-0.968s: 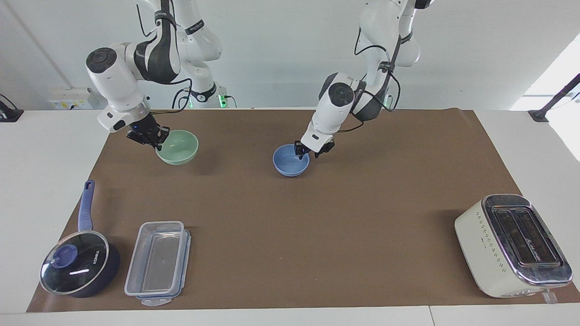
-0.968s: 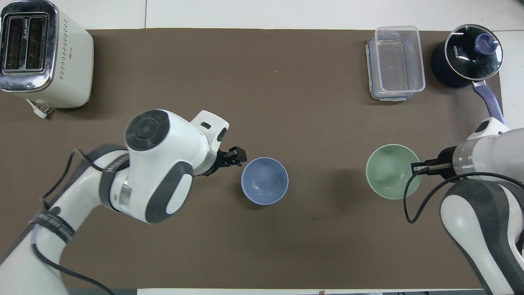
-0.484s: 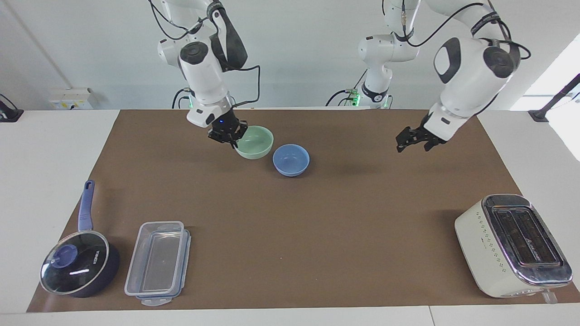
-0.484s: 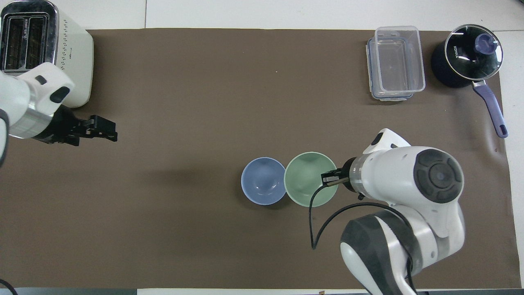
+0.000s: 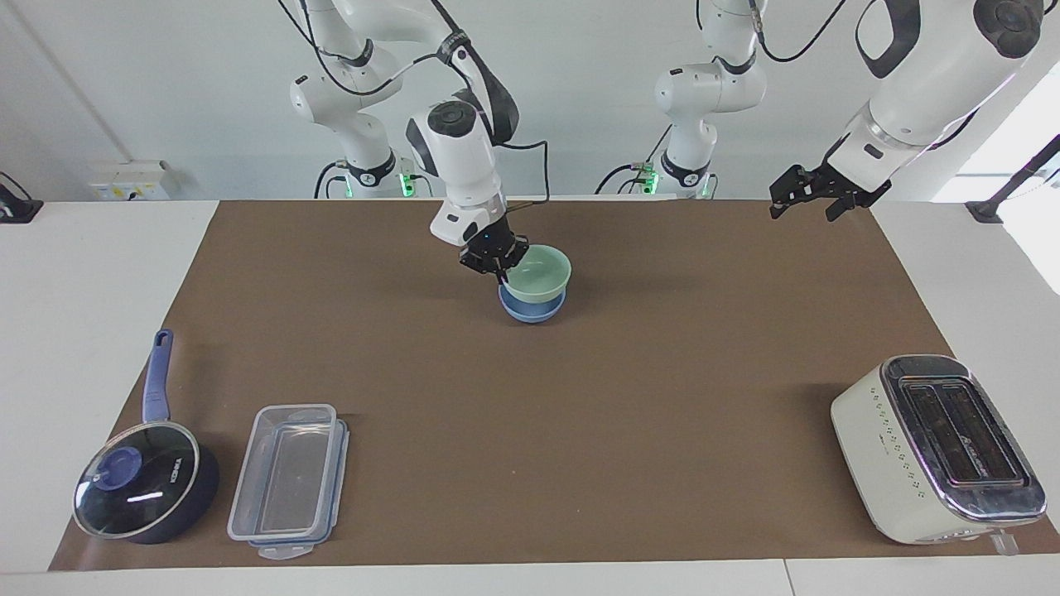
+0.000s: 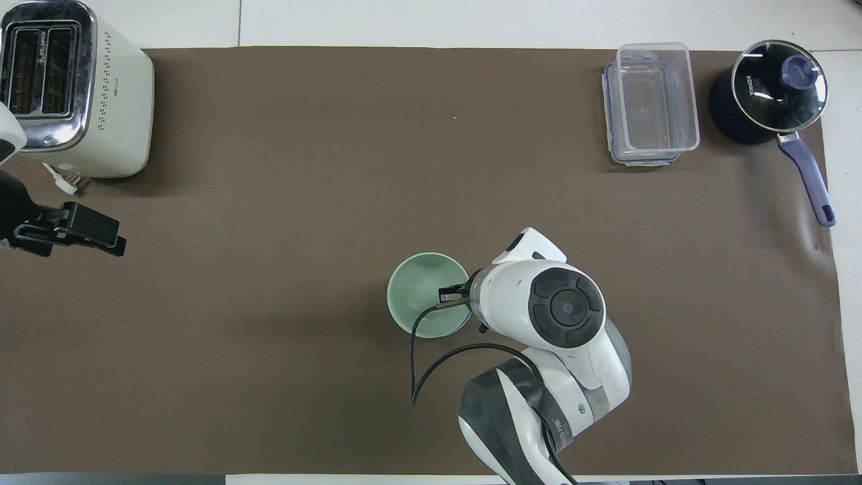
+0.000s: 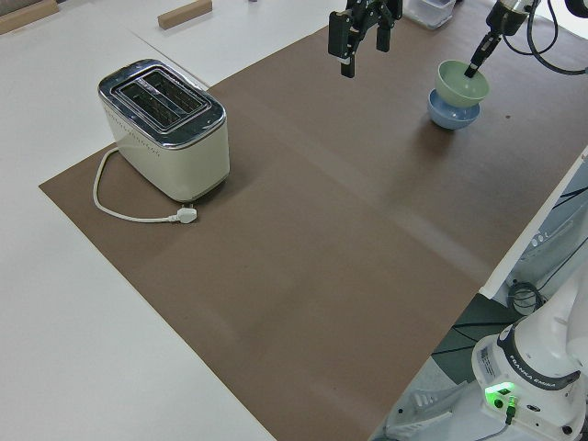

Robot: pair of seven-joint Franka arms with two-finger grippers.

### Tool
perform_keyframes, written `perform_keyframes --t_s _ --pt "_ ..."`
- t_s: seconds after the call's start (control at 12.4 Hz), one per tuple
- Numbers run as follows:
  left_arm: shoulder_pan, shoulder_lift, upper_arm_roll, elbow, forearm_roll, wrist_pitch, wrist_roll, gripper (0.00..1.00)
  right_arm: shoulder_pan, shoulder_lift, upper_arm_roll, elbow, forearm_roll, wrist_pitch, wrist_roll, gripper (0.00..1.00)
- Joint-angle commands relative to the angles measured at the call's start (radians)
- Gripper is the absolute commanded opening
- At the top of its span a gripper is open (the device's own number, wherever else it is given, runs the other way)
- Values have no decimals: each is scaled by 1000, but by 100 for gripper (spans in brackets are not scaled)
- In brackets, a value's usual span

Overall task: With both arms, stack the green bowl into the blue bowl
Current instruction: 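Lower the green bowl into the blue bowl with the right gripper, then open the right gripper to release the green bowl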

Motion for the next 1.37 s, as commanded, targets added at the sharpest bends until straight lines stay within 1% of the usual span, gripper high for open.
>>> perform_keyframes --t_s 0.0,0.16,0.32,0.48,0.65,0.81,1.05,1.29 --pt "-16 -16 0 -41 28 22 1 100 -7 -12 -8 -30 -6 34 12 0" --pt "-17 -26 0 -52 28 25 2 100 -9 -12 -10 -39 -19 52 9 0" --pt "-17 -24 0 -44 29 19 5 100 -12 -13 -8 -43 -84 55 10 0" --pt "-16 -24 -3 -26 61 23 8 100 -12 -15 -8 -49 -84 53 13 0" --pt "-16 -12 -4 0 89 60 7 100 -12 -21 -8 -55 -84 50 19 0" --pt "-16 -13 -4 -3 86 80 -4 100 -10 -21 -7 -55 -84 44 57 0" --pt "-10 -13 -6 -7 80 106 -10 100 -9 -23 -7 -55 -84 38 67 0" --pt "-5 -15 -6 -11 80 108 -8 100 -4 -24 -5 -55 -84 22 84 0"
